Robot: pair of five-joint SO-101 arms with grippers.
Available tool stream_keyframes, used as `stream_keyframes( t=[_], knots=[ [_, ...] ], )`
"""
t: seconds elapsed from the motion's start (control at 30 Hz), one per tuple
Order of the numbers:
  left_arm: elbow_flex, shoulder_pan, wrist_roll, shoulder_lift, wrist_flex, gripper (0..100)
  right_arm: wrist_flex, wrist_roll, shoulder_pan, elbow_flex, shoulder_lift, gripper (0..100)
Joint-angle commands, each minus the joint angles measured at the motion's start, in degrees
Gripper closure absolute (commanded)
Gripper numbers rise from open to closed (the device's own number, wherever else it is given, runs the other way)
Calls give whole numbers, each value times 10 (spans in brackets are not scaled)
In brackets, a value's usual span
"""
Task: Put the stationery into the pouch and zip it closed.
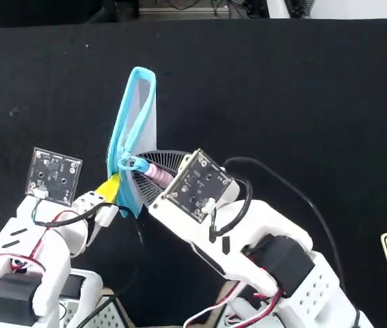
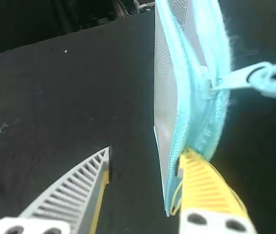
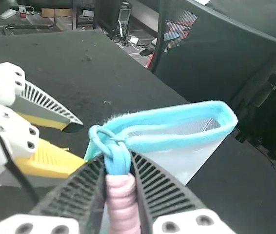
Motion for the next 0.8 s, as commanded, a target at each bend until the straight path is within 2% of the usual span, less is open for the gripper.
stream_keyframes(
  t=[0.0,0.2,0.37,0.5,0.63,0.77],
  knots=[
    [-32,-7,-5,0,9,773,-19,5,6,1,-7,988],
    [-91,-3,-5,0,76,773,-33,5,6,10,-7,988],
    [-121,75,-2,0,111,773,-47,5,6,15,-7,988],
    [-103,120,-1,0,76,776,-47,5,6,16,-7,988],
    [-46,121,-1,0,3,790,-45,5,6,16,-7,988],
    [0,121,-1,0,-35,789,-44,5,6,16,-7,988]
  ],
)
